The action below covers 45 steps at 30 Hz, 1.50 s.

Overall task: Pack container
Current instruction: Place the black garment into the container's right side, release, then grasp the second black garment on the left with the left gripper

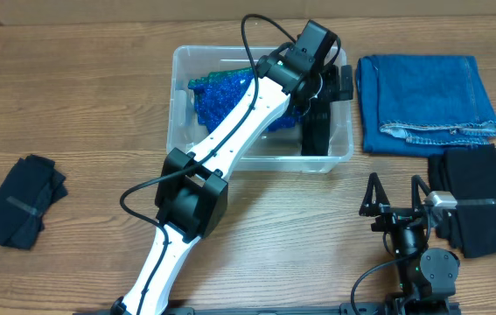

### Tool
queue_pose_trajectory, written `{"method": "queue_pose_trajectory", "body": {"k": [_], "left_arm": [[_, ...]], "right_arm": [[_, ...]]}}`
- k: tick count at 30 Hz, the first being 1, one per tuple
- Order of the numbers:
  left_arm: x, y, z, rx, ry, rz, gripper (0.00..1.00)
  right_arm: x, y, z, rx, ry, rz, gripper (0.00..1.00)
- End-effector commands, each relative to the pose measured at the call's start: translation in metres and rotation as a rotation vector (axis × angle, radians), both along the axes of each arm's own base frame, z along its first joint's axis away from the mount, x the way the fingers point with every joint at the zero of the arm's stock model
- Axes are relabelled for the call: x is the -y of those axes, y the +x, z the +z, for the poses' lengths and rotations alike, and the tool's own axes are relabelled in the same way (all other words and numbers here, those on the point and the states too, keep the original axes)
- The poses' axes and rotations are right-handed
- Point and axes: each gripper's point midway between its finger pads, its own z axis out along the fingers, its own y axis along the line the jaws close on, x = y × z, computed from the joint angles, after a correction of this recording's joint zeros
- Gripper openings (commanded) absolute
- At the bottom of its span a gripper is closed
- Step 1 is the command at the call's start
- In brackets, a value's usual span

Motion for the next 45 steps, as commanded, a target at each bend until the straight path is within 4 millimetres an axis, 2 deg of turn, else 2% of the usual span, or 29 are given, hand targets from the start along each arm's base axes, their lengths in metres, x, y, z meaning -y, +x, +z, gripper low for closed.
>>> {"method": "queue_pose_trajectory", "body": {"k": [1, 4, 7, 10, 15, 17, 20, 23, 24, 27, 29, 34, 36, 40, 41, 45], "left_arm": [[0.007, 0.000, 0.044, 0.117, -0.019, -0.130, 1.00], [-0.009, -0.005, 0.060, 0.191, 0.087, -0.222, 0.98], [-0.053, -0.003, 0.067, 0.208, 0.273, -0.200, 1.00], [-0.106, -0.012, 0.083, 0.174, 0.412, -0.197, 1.00], [-0.182, -0.025, 0.127, 0.126, 0.441, -0.088, 1.00], [-0.204, -0.022, 0.154, 0.183, 0.416, -0.066, 1.00], [-0.233, -0.025, 0.183, 0.230, 0.406, -0.010, 1.00], [-0.269, -0.037, 0.210, 0.265, 0.438, 0.055, 1.00], [-0.288, -0.045, 0.218, 0.263, 0.473, 0.095, 1.00], [-0.335, -0.075, 0.224, 0.208, 0.563, 0.205, 1.00], [-0.391, -0.111, 0.207, 0.068, 0.612, 0.366, 1.00], [-0.466, -0.149, 0.167, -0.162, 0.627, 0.646, 1.00], [-0.483, -0.153, 0.146, -0.230, 0.633, 0.692, 1.00], [-0.513, -0.156, 0.084, -0.357, 0.630, 0.792, 1.00], [-0.517, -0.158, 0.075, -0.376, 0.628, 0.808, 1.00], [-0.550, -0.178, 0.019, -0.477, 0.623, 0.896, 1.00]], "right_arm": [[-0.001, 0.000, -0.002, 0.004, -0.003, 0.005, 1.00], [-0.001, 0.000, -0.002, 0.004, -0.003, 0.005, 1.00], [-0.001, 0.000, -0.002, 0.004, -0.003, 0.005, 1.00], [-0.001, 0.000, -0.002, 0.004, -0.003, 0.005, 1.00], [-0.001, 0.000, -0.002, 0.004, -0.003, 0.005, 1.00], [-0.001, 0.000, -0.002, 0.004, -0.003, 0.005, 1.00], [-0.001, 0.000, -0.002, 0.004, -0.003, 0.005, 1.00], [-0.001, 0.000, -0.002, 0.004, -0.003, 0.005, 1.00], [-0.001, 0.000, -0.002, 0.004, -0.003, 0.005, 1.00], [-0.001, 0.000, -0.002, 0.004, -0.003, 0.005, 1.00], [-0.001, 0.000, -0.002, 0.004, -0.003, 0.005, 1.00], [-0.001, 0.000, -0.002, 0.004, -0.003, 0.005, 1.00], [-0.001, 0.000, -0.002, 0.004, -0.003, 0.005, 1.00], [-0.001, 0.000, -0.002, 0.004, -0.003, 0.005, 1.00], [-0.001, 0.000, -0.002, 0.004, -0.003, 0.005, 1.00], [-0.001, 0.000, -0.002, 0.004, -0.003, 0.005, 1.00]]}}
